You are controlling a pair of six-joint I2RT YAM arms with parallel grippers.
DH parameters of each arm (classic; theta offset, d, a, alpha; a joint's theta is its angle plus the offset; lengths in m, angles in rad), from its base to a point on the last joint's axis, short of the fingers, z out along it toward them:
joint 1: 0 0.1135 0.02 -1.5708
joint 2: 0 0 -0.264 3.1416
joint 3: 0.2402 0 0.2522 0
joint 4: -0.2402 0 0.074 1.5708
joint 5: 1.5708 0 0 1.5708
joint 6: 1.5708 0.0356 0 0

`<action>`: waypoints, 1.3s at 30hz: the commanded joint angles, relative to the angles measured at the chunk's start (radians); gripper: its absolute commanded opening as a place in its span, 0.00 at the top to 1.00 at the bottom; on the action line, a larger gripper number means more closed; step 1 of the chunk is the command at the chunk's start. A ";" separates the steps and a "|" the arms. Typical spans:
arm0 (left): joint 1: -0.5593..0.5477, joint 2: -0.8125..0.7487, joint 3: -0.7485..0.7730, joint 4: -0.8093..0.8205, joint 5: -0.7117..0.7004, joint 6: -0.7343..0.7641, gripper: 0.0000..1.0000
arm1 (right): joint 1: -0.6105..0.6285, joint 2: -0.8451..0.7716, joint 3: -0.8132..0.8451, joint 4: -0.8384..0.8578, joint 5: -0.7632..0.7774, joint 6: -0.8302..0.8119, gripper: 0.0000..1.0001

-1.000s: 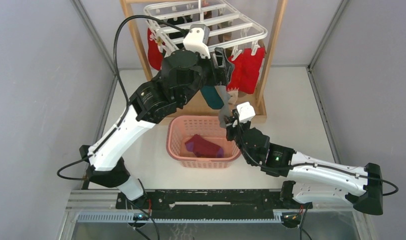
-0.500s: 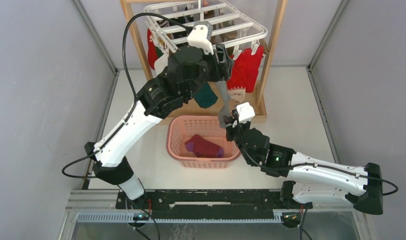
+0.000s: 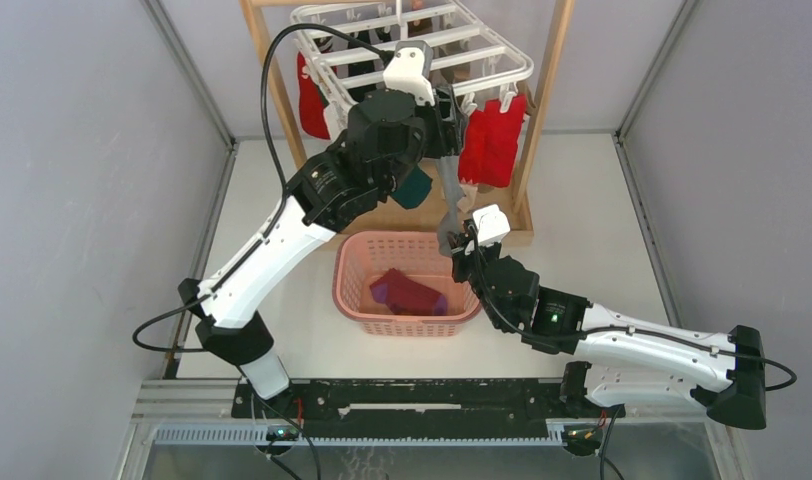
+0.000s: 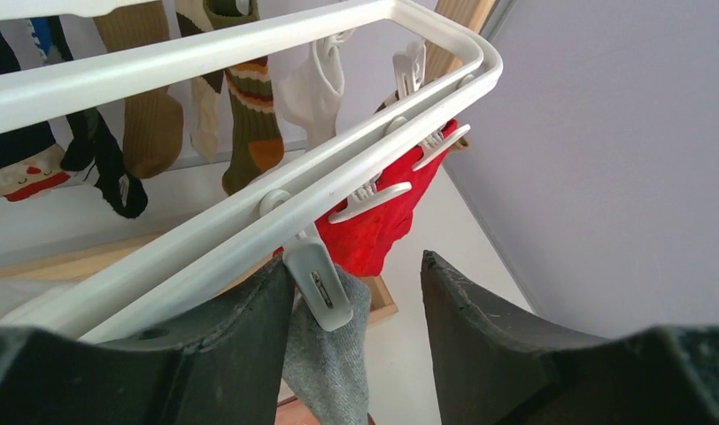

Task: Remove the socks clipped to the hanger
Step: Remove the sock from the hanger.

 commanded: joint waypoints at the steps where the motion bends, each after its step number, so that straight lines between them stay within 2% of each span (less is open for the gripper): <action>1: 0.009 -0.023 -0.023 0.089 -0.027 0.017 0.42 | 0.011 -0.010 0.029 0.043 0.001 -0.007 1.00; 5: 0.009 -0.057 -0.075 0.126 -0.029 0.017 0.43 | 0.010 -0.016 0.023 0.041 0.002 -0.004 1.00; 13: 0.009 -0.146 -0.201 0.141 -0.046 0.025 0.28 | -0.001 -0.060 0.012 0.039 -0.024 0.002 1.00; 22: 0.009 -0.222 -0.297 0.168 -0.009 0.007 0.24 | -0.033 -0.081 0.012 0.022 -0.065 0.024 1.00; 26: 0.010 -0.237 -0.320 0.201 -0.012 0.026 0.24 | -0.037 -0.086 0.012 0.018 -0.070 0.028 1.00; 39: 0.023 -0.180 -0.246 0.231 -0.005 0.035 0.30 | -0.033 -0.086 0.012 0.010 -0.074 0.032 1.00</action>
